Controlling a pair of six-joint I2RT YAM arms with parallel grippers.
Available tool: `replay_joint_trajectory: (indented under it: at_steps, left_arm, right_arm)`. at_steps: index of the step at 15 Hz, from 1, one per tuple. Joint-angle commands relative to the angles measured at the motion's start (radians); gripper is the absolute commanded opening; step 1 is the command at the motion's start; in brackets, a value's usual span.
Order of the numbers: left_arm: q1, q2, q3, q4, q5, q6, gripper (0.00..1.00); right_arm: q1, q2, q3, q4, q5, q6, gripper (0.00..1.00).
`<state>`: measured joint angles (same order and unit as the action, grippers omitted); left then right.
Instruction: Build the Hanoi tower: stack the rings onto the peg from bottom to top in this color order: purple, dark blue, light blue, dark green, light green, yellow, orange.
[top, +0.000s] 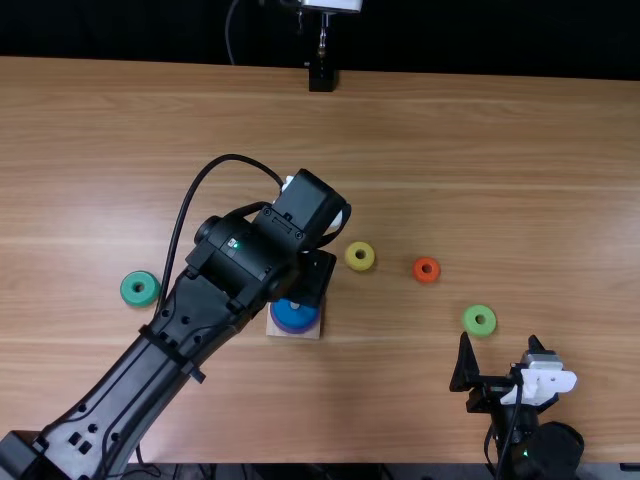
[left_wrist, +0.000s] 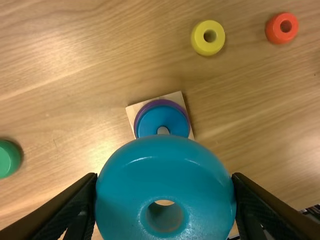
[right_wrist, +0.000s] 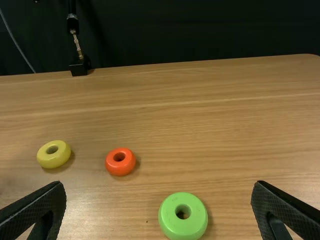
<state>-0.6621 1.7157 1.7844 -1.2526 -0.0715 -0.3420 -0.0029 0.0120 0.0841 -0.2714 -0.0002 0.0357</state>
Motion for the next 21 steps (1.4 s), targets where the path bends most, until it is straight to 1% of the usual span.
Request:
replay_joint_trajectory:
  at_steps: [1,3,19,20,21]
  left_arm:
    - [-0.013,0.024,-0.016,0.001,-0.002,-0.006,0.00]
    - [-0.028,0.036,-0.016,0.003,-0.002,-0.006,0.00]
    - [-0.022,0.067,-0.057,0.001,-0.004,-0.002,0.00]
    - [-0.019,0.067,-0.065,0.003,0.000,-0.002,0.05]
    - [-0.019,0.068,-0.077,0.003,0.000,-0.002,0.50]
  right_arm:
    - [-0.012,-0.012,-0.070,-0.070,0.011,0.005,1.00]
    - [-0.014,-0.012,-0.070,-0.070,0.011,0.005,1.00]
    - [-0.014,-0.012,-0.070,-0.070,0.011,0.005,1.00]
    - [-0.014,-0.012,-0.070,-0.070,0.011,0.005,1.00]
    - [-0.014,-0.012,-0.070,-0.070,0.011,0.005,1.00]
